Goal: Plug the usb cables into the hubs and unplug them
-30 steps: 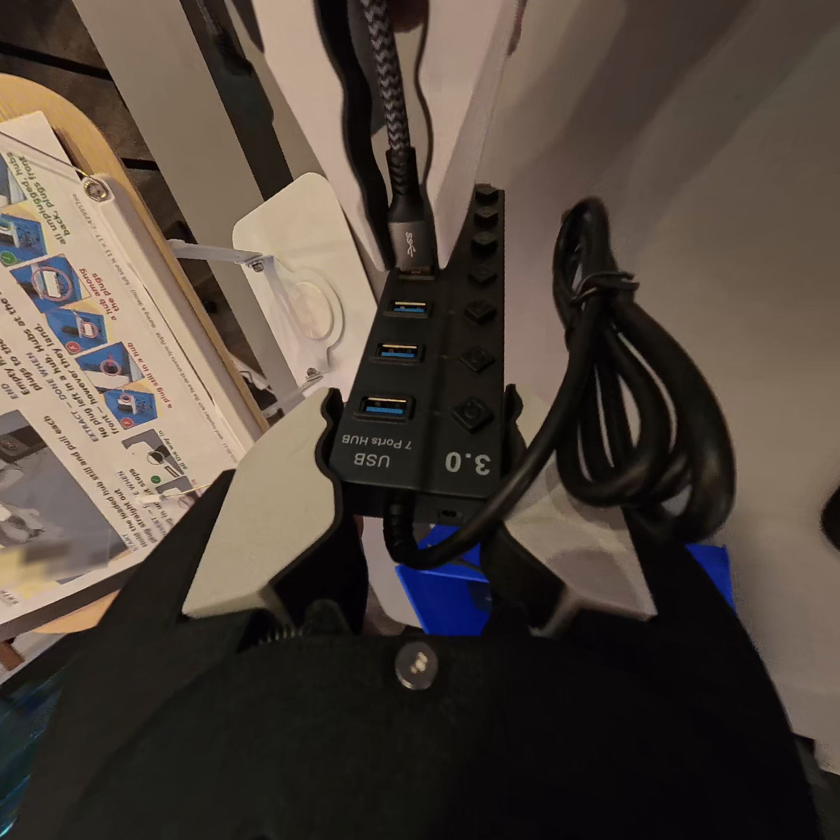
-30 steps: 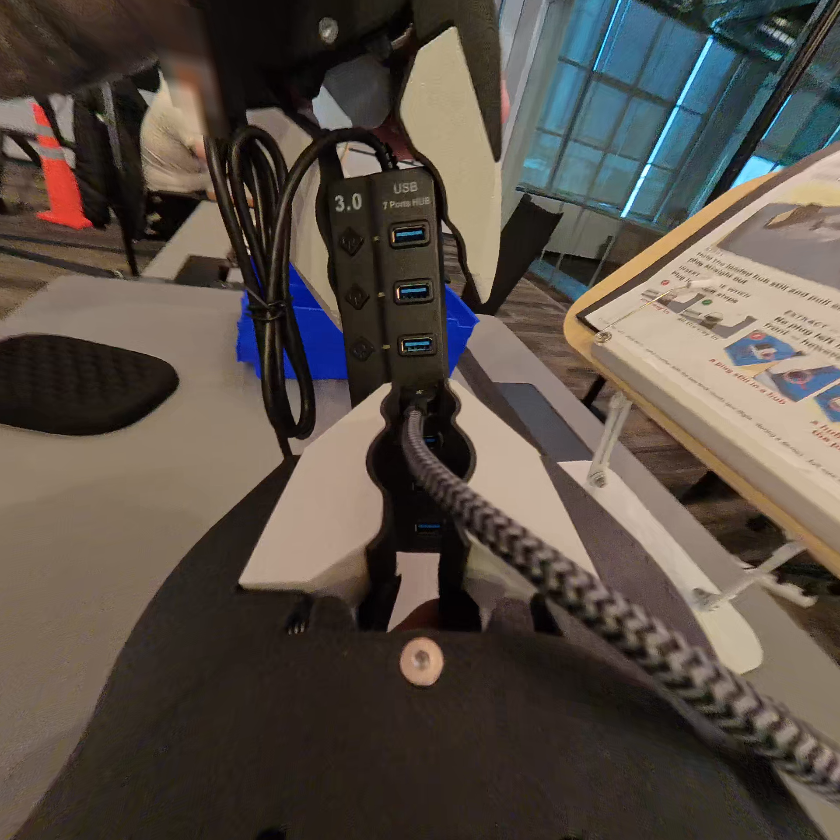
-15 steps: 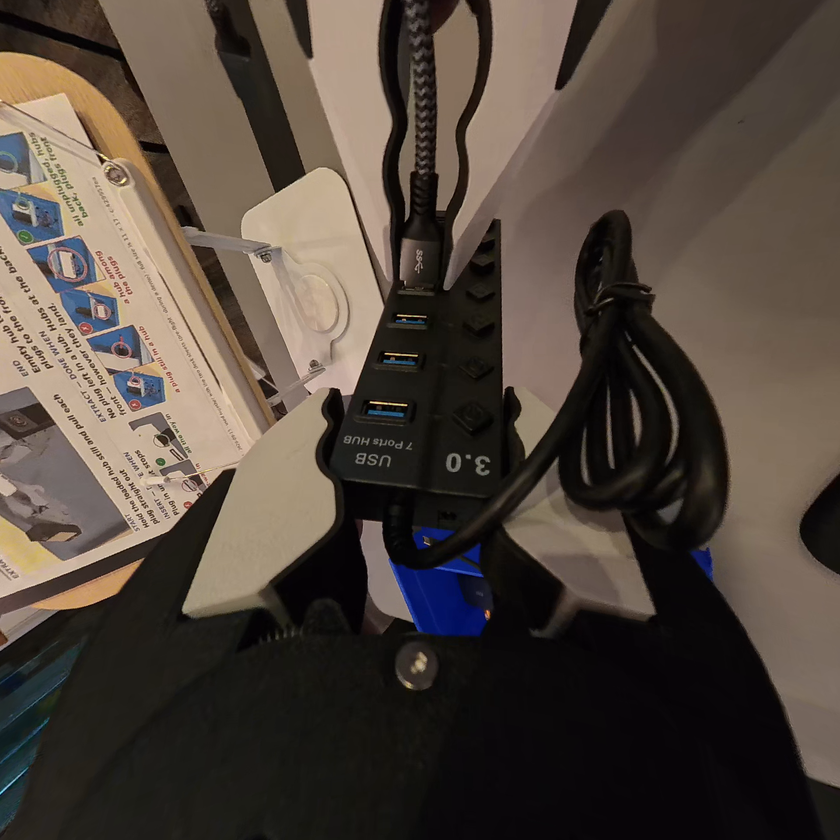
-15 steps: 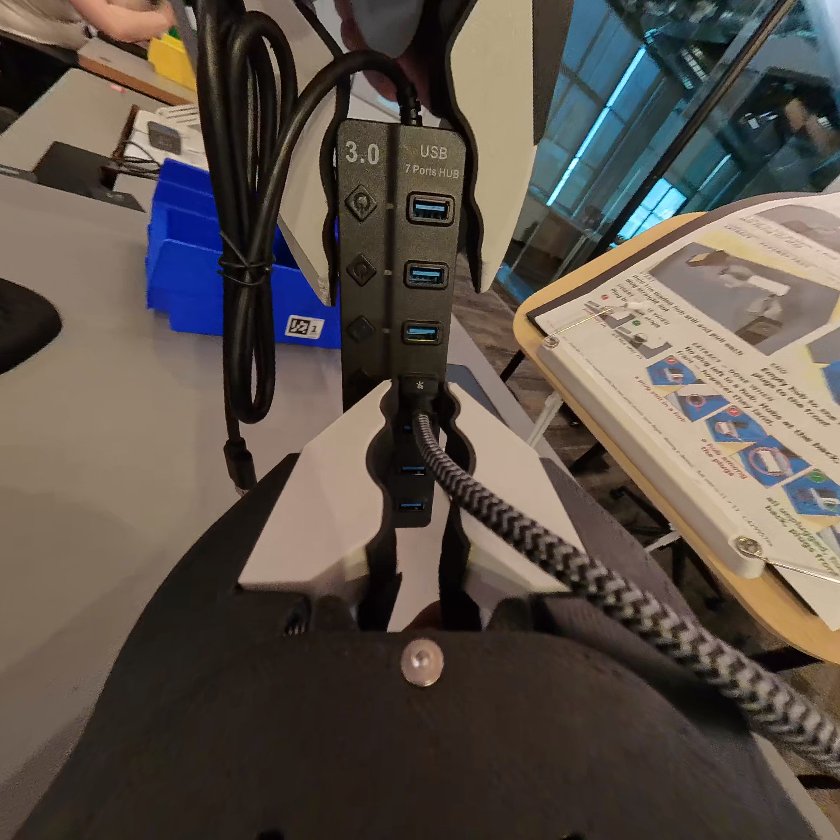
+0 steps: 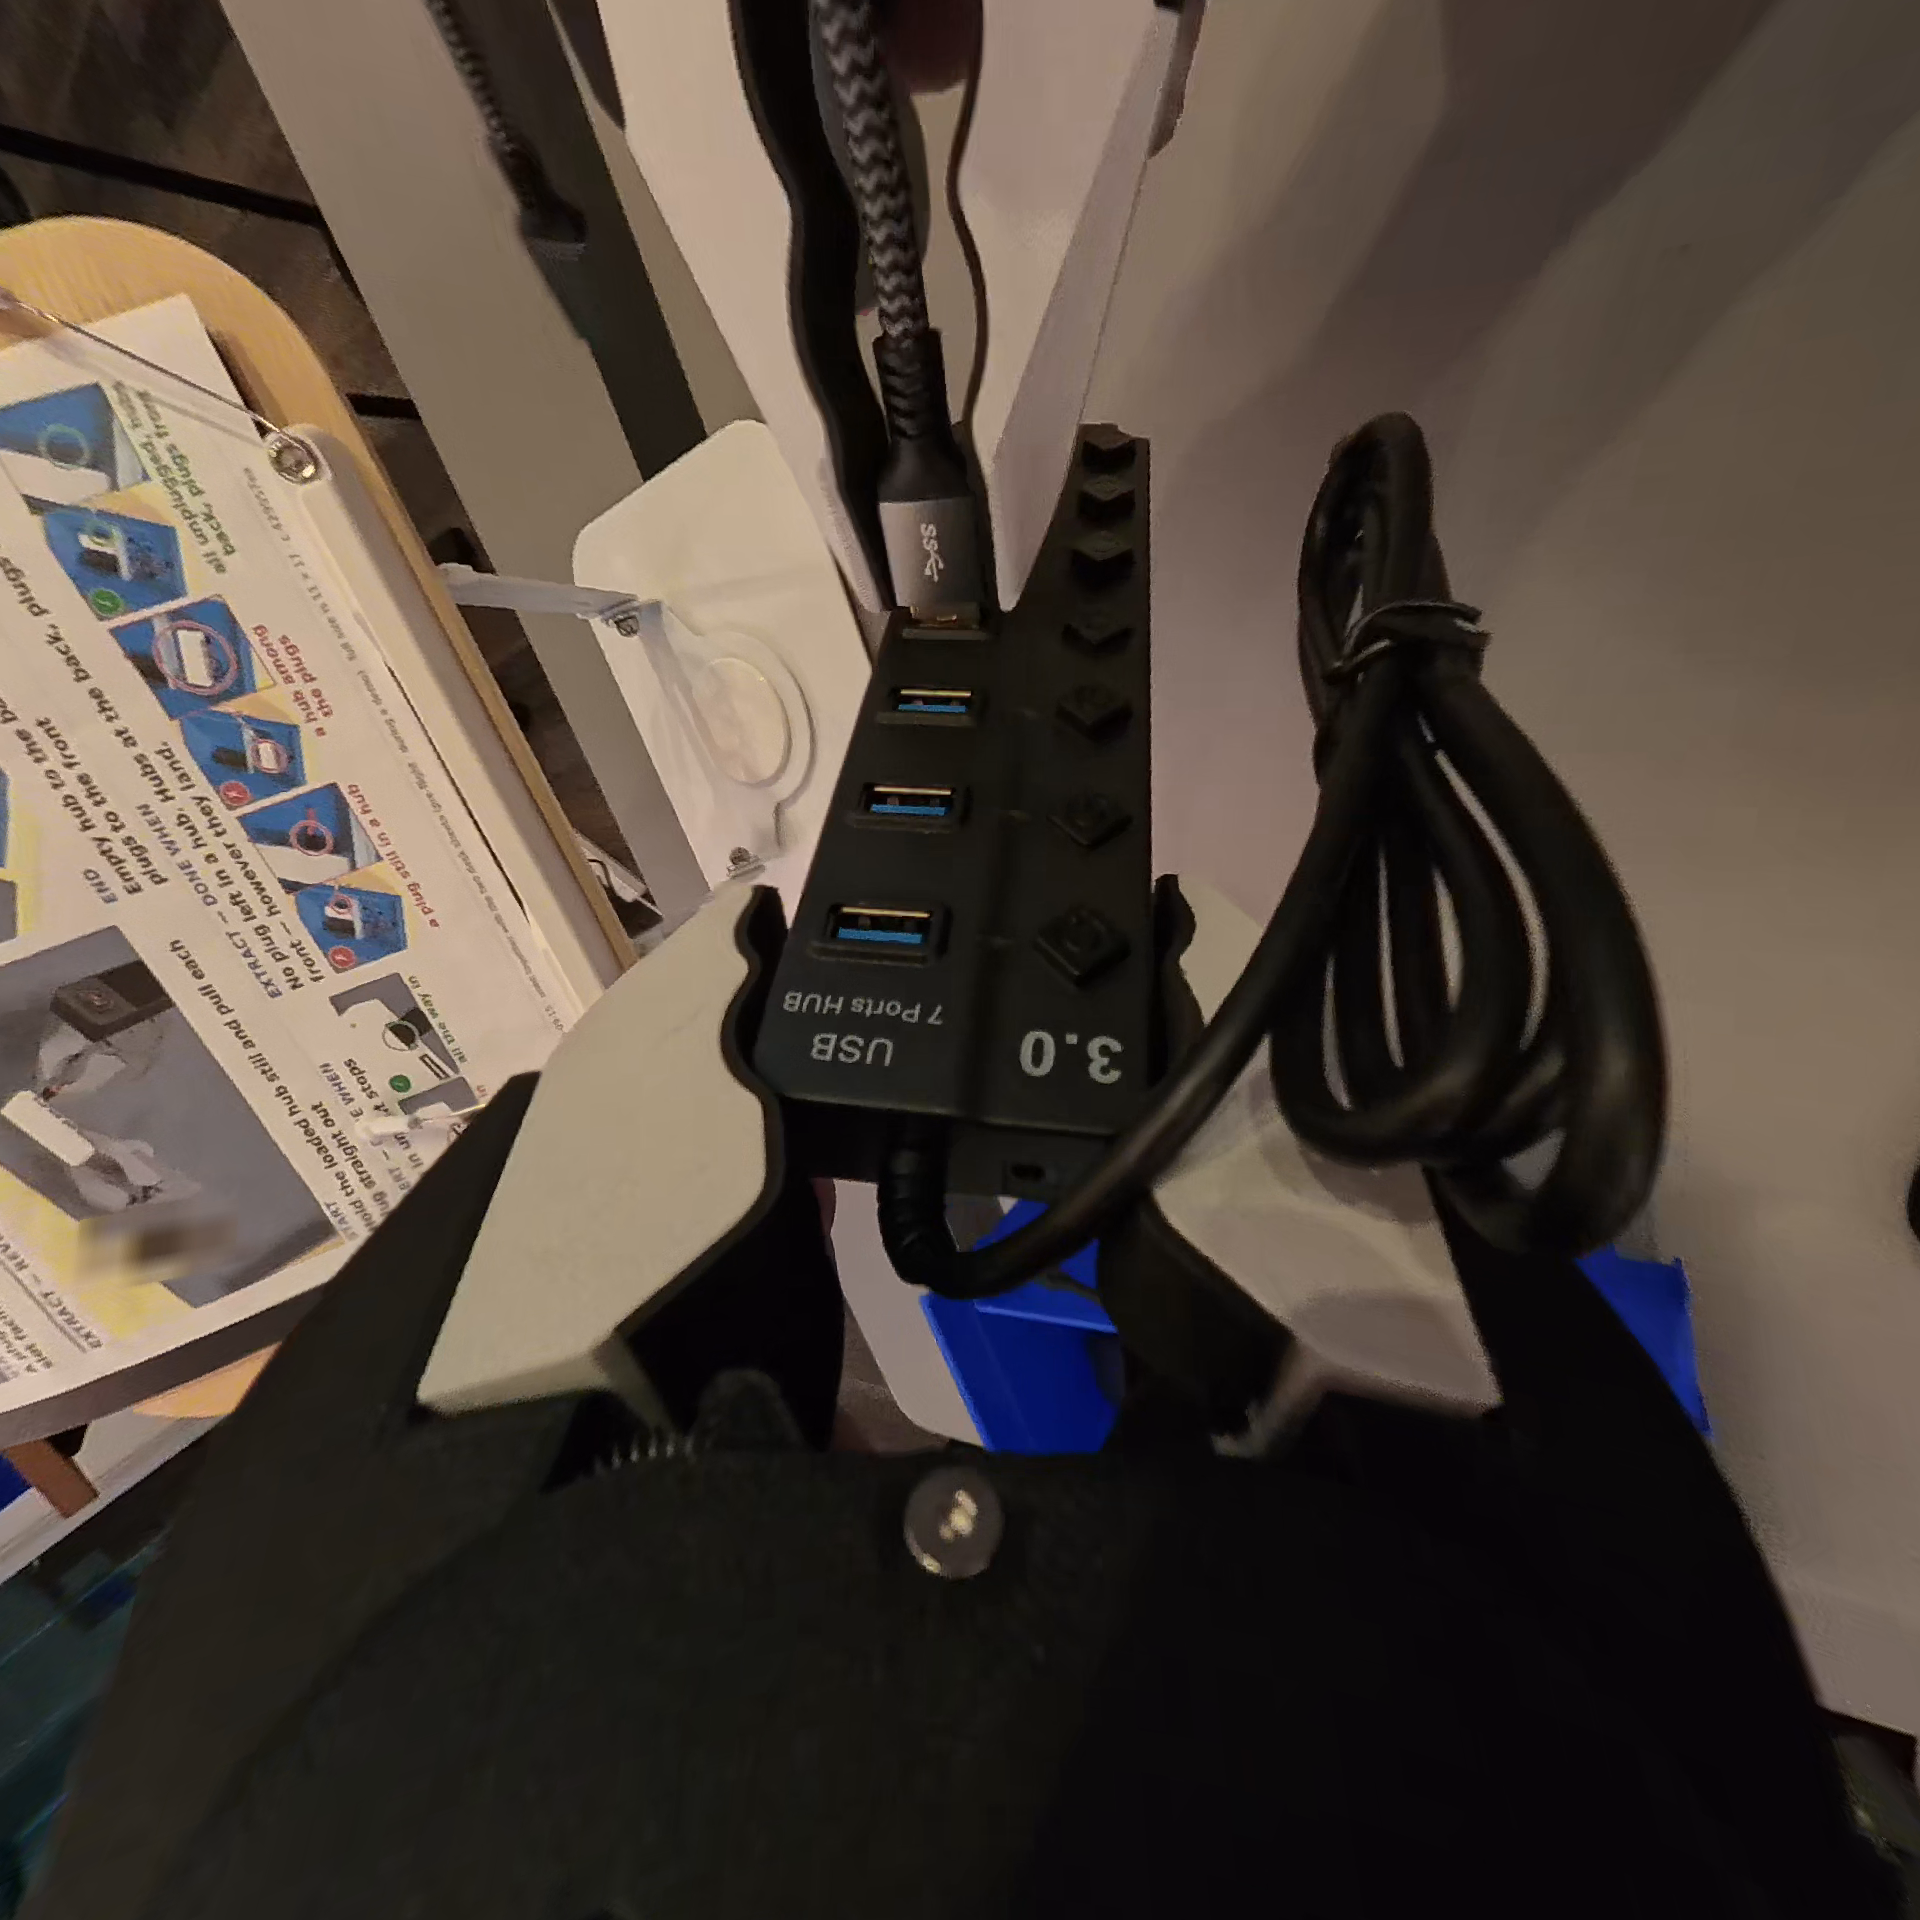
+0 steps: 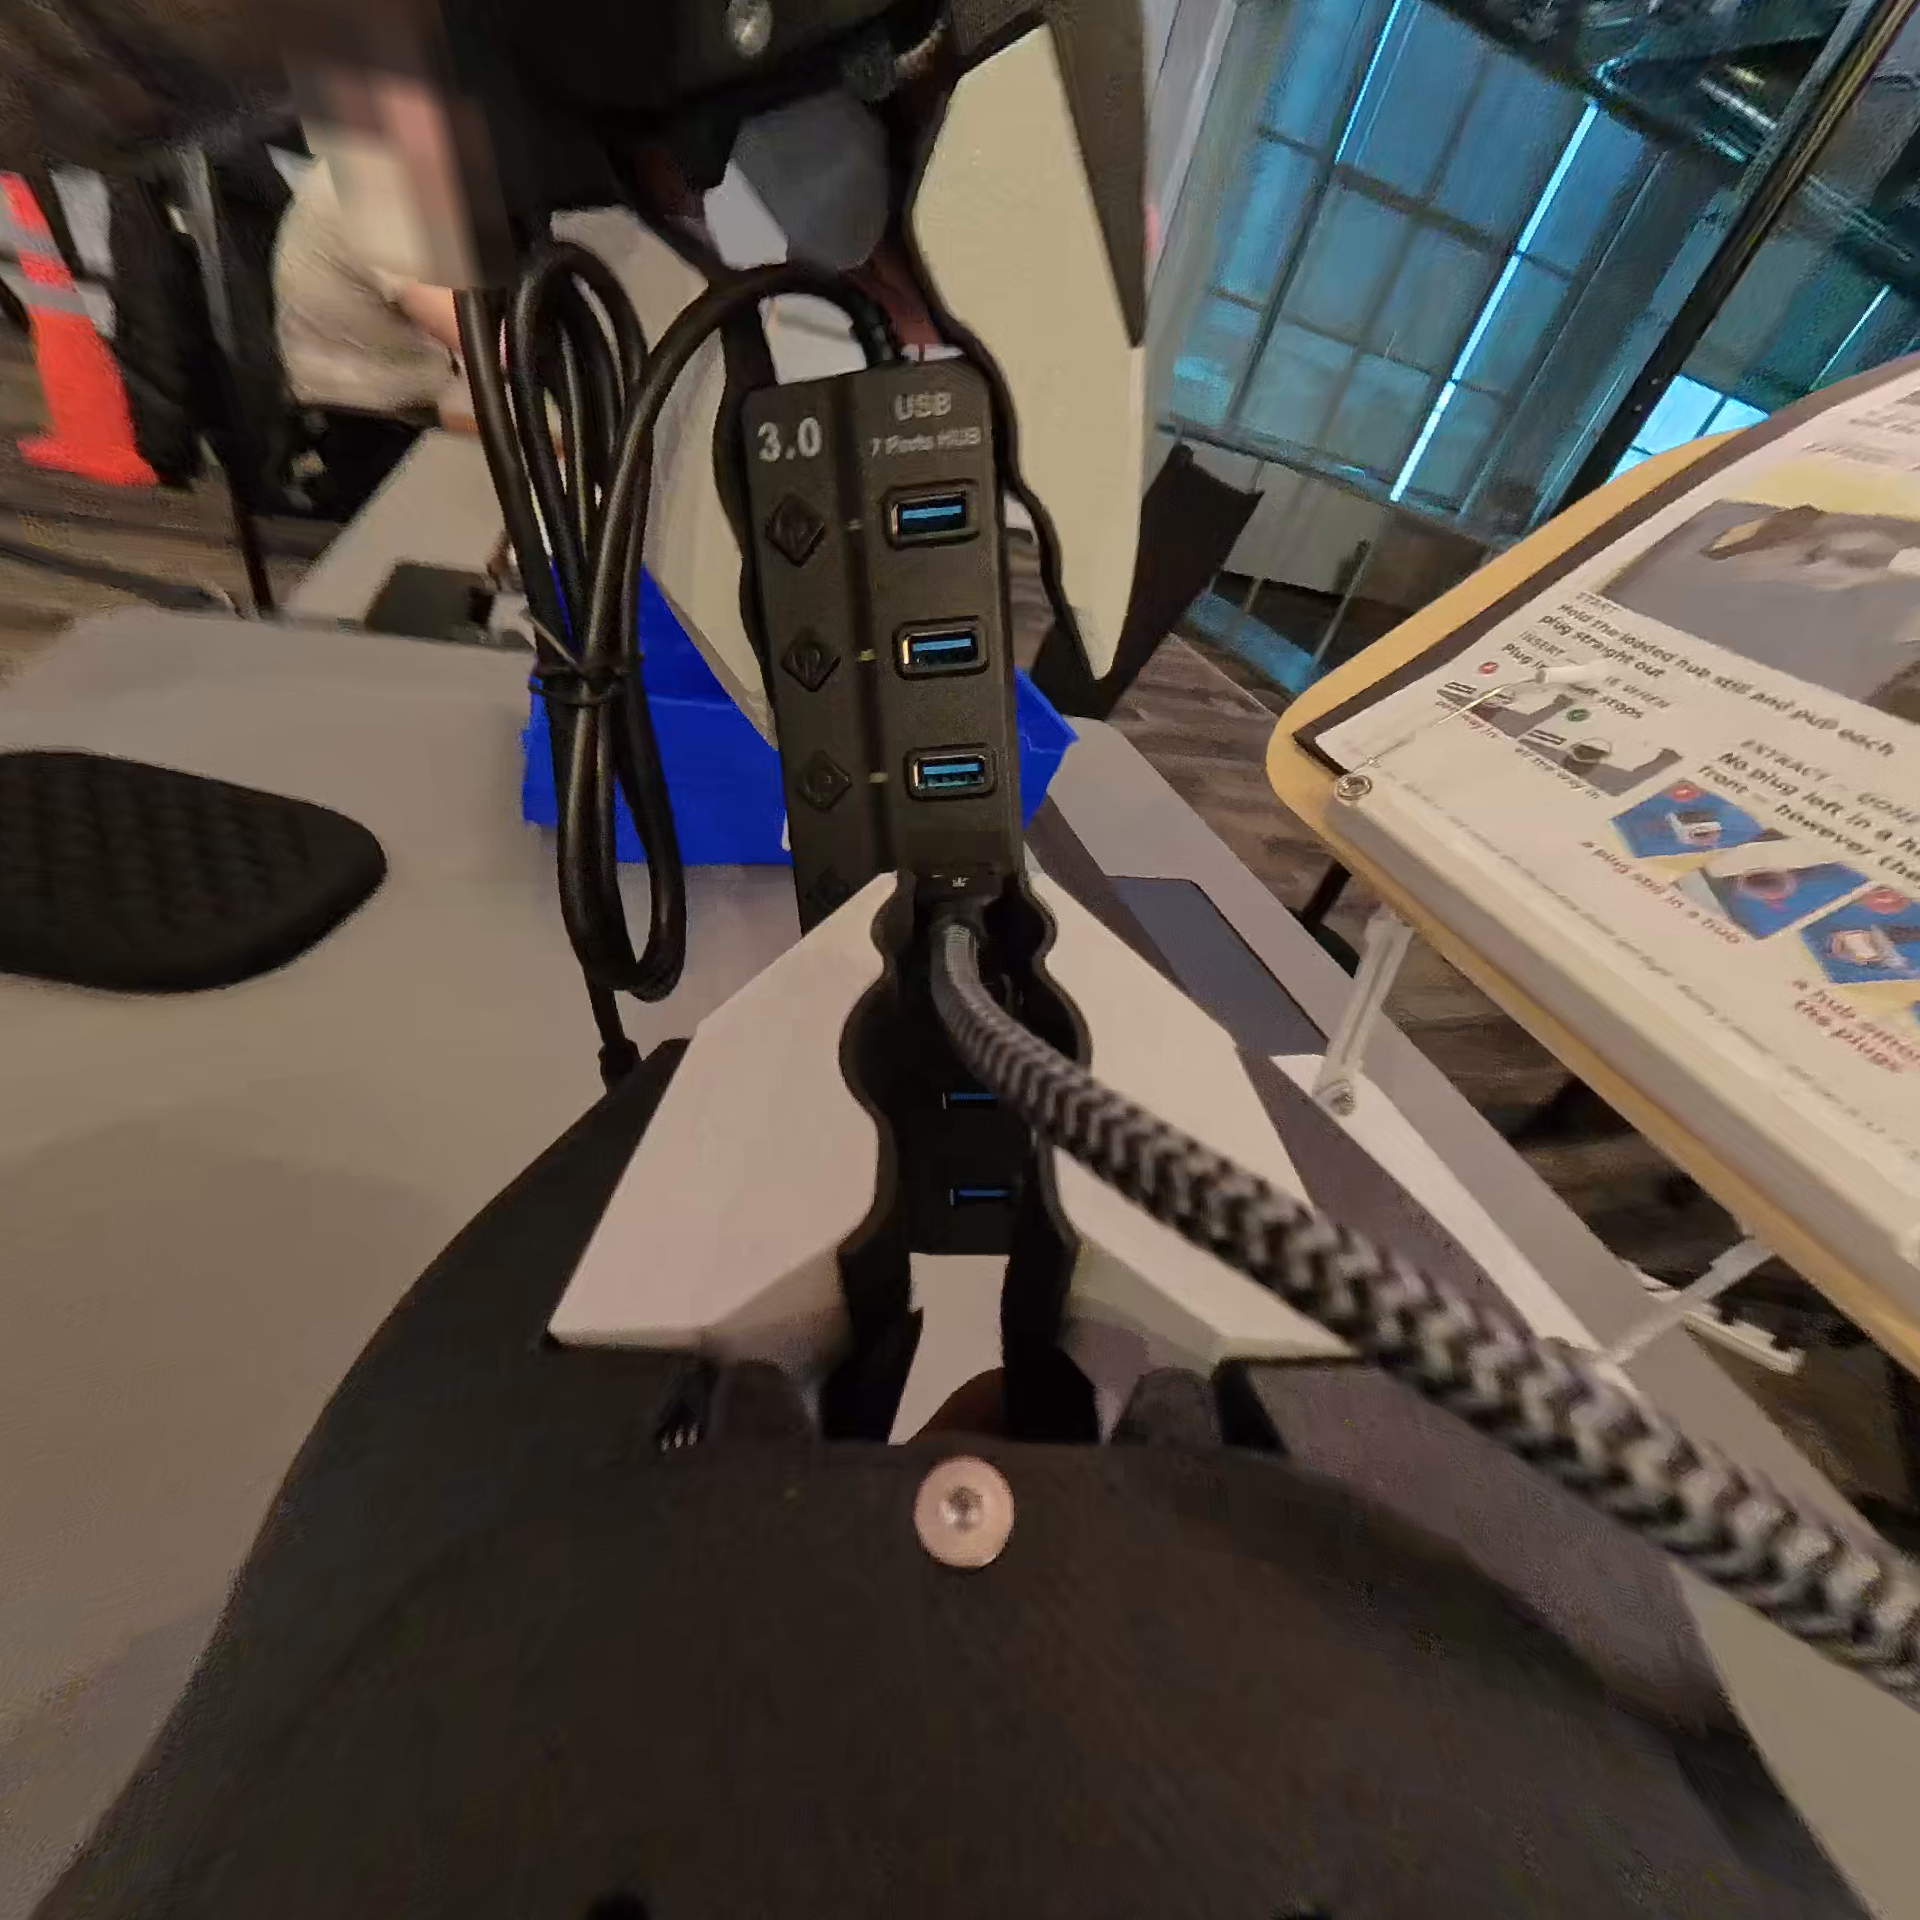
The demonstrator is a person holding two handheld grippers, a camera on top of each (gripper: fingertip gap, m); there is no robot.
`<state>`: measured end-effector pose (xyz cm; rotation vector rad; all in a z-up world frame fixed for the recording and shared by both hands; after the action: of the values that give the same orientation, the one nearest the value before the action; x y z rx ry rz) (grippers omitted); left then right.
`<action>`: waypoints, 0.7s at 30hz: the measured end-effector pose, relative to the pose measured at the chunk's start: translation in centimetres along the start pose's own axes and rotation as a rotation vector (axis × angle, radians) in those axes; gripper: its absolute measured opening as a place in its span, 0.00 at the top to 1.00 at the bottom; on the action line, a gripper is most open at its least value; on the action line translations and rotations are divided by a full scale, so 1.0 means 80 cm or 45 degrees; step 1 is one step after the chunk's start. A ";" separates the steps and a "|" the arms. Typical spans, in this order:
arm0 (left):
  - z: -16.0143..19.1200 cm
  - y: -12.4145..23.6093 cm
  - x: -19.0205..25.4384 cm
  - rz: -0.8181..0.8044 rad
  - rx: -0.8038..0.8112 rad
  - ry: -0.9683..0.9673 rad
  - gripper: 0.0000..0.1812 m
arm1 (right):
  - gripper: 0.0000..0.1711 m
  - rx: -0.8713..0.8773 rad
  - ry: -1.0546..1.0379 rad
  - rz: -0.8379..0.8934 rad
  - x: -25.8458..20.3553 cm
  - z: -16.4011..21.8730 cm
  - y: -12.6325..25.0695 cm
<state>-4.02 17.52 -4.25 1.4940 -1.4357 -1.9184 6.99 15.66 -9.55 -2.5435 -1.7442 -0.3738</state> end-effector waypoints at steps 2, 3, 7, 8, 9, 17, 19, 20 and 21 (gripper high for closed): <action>-0.001 -0.002 -0.001 -0.004 -0.008 -0.005 0.63 | 0.93 -0.001 0.001 0.008 0.002 0.002 0.001; 0.000 -0.004 -0.003 -0.008 -0.021 -0.006 0.63 | 0.93 -0.022 0.039 0.048 0.003 0.002 0.000; 0.005 -0.003 -0.012 0.023 -0.010 0.099 0.63 | 0.92 -0.095 0.224 0.239 0.000 -0.005 -0.006; 0.008 -0.003 -0.013 0.022 -0.008 0.110 0.63 | 0.92 -0.114 0.264 0.278 -0.001 -0.007 -0.007; 0.010 -0.003 -0.013 0.033 -0.012 0.122 0.62 | 0.92 -0.130 0.296 0.305 -0.002 -0.007 -0.009; 0.006 0.008 -0.010 -0.004 0.042 0.084 0.63 | 0.92 0.059 0.088 0.150 0.001 -0.014 0.002; 0.005 0.008 -0.008 -0.009 0.041 0.047 0.63 | 0.92 0.072 0.060 0.102 0.001 -0.012 0.003; 0.005 0.006 -0.007 -0.006 0.051 0.029 0.63 | 0.92 0.078 0.022 0.059 0.001 -0.010 0.004; 0.004 0.004 -0.004 -0.002 0.060 0.032 0.63 | 0.92 0.096 -0.026 0.014 0.002 -0.008 0.005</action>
<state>-4.27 17.81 -3.83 1.5351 -1.4790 -1.8721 7.35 15.56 -8.84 -2.5125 -1.7165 -0.2770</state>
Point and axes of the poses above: each gripper's, where its closed fingertips meet, y back along the fingers, z out of its underside, x = y × z across the jaws, the point moved 6 cm from there along y, back along the fingers, and after that the axes turned 4 degrees about -z, right-handed, at the moved point
